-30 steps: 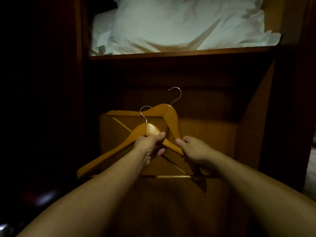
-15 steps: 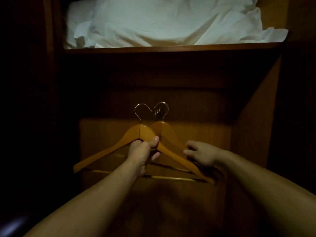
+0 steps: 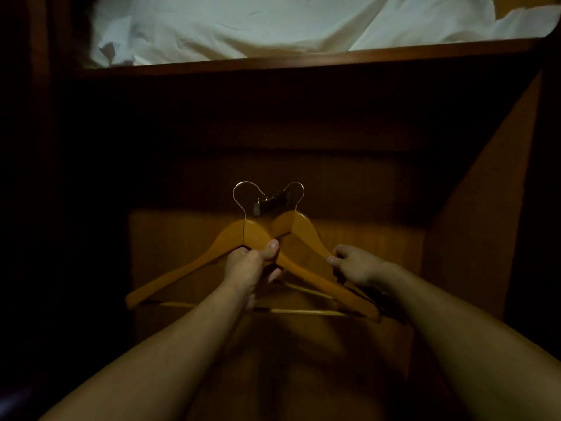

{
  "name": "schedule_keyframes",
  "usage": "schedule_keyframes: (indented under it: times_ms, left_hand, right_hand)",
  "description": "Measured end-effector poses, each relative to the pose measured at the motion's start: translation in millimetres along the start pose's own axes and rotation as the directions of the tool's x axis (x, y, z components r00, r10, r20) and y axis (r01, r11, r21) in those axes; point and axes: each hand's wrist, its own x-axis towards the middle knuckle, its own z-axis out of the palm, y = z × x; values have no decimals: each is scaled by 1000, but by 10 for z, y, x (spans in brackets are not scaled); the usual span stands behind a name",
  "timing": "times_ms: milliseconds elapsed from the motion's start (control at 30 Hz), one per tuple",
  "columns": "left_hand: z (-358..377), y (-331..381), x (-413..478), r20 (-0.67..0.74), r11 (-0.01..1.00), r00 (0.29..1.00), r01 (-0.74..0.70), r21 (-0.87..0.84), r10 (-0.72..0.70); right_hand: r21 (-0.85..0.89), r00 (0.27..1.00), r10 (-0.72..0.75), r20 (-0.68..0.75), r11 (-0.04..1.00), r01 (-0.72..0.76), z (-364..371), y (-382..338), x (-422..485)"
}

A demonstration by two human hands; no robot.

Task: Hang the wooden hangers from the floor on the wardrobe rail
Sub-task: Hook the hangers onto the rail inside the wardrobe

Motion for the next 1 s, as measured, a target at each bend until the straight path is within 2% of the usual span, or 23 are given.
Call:
schedule_keyframes:
  times_ms: [533,1000]
  left_hand:
    - [172,-126,295,-55,978,993,-92,188,104]
    - [135,-132,293,-53,953,989,-121,277,141]
  right_hand:
    - [74,999,29,38,997,-31,122,72,1108]
    - [16,996,49,69,999,-50,303,129,1277]
